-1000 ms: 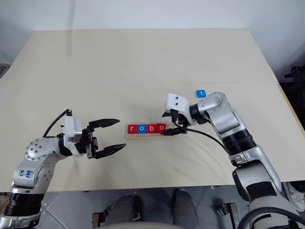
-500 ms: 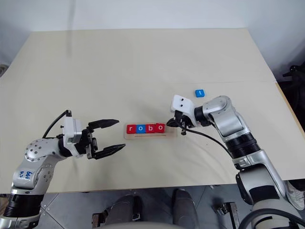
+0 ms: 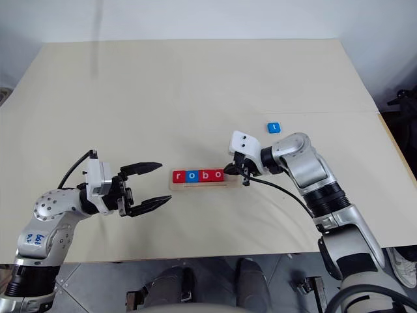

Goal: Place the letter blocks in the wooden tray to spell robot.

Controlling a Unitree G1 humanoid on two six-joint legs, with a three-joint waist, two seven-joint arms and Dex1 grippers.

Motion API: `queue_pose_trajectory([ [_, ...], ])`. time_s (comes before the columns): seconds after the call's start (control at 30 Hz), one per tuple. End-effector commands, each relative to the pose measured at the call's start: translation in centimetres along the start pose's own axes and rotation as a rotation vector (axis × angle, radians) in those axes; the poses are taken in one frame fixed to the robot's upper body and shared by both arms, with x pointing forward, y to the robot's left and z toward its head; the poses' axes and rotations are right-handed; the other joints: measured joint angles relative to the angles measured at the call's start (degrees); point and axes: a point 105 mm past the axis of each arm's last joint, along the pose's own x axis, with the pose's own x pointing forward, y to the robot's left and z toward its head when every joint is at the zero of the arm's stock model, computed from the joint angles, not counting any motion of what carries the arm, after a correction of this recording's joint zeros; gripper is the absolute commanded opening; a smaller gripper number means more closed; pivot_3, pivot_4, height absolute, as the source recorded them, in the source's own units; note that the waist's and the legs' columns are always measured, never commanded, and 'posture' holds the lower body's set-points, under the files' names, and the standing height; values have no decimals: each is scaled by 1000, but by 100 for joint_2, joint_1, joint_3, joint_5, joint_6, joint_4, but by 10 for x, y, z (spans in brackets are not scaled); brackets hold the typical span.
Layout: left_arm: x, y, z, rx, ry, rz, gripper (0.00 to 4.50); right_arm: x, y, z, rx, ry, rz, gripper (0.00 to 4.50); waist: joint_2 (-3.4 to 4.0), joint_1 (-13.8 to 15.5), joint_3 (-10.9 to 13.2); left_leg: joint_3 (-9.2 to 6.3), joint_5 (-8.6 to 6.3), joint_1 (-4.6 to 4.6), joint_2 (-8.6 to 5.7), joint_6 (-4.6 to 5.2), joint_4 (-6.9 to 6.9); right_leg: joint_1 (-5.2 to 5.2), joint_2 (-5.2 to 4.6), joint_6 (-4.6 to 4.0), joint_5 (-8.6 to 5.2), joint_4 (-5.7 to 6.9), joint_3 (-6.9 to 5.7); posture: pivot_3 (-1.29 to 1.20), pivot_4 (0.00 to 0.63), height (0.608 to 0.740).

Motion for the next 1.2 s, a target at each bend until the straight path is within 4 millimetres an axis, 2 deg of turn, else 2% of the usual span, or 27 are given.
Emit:
queue_pose_trajectory([
  [0.03,-2,0,9,35,-29,0,4500,-42,-15,-6,43,-59,-151,393,0,47,0,-1,0,-1,-1,0,0,1,-2,0,0,-2,-1,0,150,740],
  [0.07,-2,1,9,34,-29,1,4500,-50,-15,-12,57,-65,-183,593,0,77,0,0,-1,-1,-1,1,0,2,-2,1,1,-6,-1,0,150,740],
  [0.23,2,5,7,26,-33,-9,4500,-96,-6,-42,113,-194,-380,2248,-1,151,-1,1,-2,0,-1,2,-1,4,0,3,2,-20,-2,0,150,740],
  [0.37,5,12,6,24,-37,-17,4500,-124,22,-83,181,-200,-514,3564,-2,182,-1,3,-2,3,-3,2,-1,9,0,5,4,-33,-1,0,150,740],
  [0.47,8,17,5,25,-40,-26,4500,-139,38,-99,256,-272,-653,4491,-2,159,-1,3,-2,6,-3,3,0,14,1,7,5,-35,0,0,150,740],
  [0.63,11,21,5,34,-42,-45,4500,-141,52,-110,295,-282,-706,4491,-1,98,-2,8,-2,21,-2,2,-1,14,5,0,9,-31,11,0,150,740],
  [0.73,12,23,6,40,-42,-53,4500,-132,43,-105,304,-299,-697,4491,-1,89,-2,8,-1,22,-2,2,0,15,5,-2,11,-31,13,0,150,740],
  [0.87,13,25,8,52,-41,-56,4500,-117,5,-92,397,-293,-711,4491,-1,32,-2,8,0,22,-2,3,1,13,5,-3,11,-27,16,0,150,740],
  [1.07,13,23,12,70,-48,-43,4500,-90,-60,-79,556,-181,-750,4491,1,-9,-2,7,2,16,-1,3,0,11,4,-3,12,-18,14,0,150,740],
  [1.2,14,14,18,96,-54,-53,4500,-76,-85,-66,560,-168,-774,4491,1,-12,-2,10,2,5,-1,4,-7,3,4,0,13,-20,13,0,150,740],
])
